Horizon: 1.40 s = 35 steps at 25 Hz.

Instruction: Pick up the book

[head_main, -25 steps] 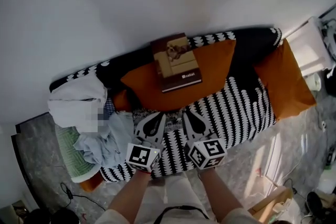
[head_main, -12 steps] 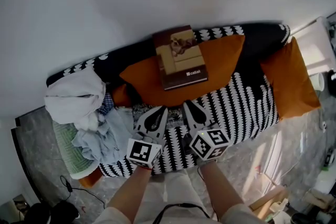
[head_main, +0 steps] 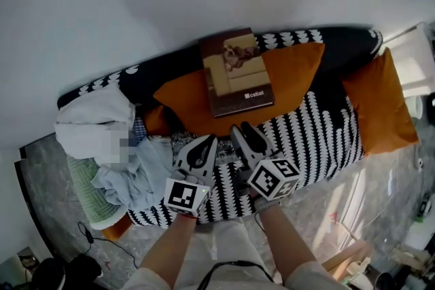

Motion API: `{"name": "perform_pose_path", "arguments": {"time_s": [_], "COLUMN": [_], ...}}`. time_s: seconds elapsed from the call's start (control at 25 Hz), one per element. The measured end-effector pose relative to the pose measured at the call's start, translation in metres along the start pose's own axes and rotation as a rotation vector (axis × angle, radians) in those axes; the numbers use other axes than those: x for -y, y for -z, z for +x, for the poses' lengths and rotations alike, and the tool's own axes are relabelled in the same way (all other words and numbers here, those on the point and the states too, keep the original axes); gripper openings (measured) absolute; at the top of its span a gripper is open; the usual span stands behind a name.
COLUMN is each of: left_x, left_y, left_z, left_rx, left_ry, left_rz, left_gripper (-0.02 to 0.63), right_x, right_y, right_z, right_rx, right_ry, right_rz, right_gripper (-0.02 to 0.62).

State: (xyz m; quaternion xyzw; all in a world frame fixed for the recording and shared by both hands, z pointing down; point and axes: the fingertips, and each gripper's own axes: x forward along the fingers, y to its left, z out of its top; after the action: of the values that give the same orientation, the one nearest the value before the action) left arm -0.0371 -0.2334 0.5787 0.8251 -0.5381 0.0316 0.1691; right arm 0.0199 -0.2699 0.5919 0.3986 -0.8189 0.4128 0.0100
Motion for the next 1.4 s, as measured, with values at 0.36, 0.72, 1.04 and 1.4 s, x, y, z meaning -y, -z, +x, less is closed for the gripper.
{"name": "perform_pose_path", "arguments": {"time_s": [0.36, 0.72, 1.04, 1.4], "left_x": [-0.003, -0.005, -0.010, -0.016], "left_y": [0.000, 0.007, 0.012, 0.012], "left_z": [0.009, 0.008, 0.006, 0.007], "left_rx": [0.008, -0.006, -0.008, -0.005], "left_ry": [-0.005, -0.021, -0.035, -0.052], "left_rz": [-0.002, -0.025, -0.025, -0.031], "left_gripper": [0.023, 0.023, 0.023, 0.023], "right_x": [0.002, 0.001, -0.001, 0.002], "right_y": [-0.007, -0.019, -0.030, -0.037], "right_z": [0.010, 0.017, 0.027, 0.035], "right_rx": [0.028, 0.073, 0.100, 0.127], "right_ry": [-0.061, -0.117, -0.147, -0.159], "right_rz": [0.122, 0.224, 0.253, 0.305], "right_gripper": [0.201, 0.250, 0.261, 0.262]}}
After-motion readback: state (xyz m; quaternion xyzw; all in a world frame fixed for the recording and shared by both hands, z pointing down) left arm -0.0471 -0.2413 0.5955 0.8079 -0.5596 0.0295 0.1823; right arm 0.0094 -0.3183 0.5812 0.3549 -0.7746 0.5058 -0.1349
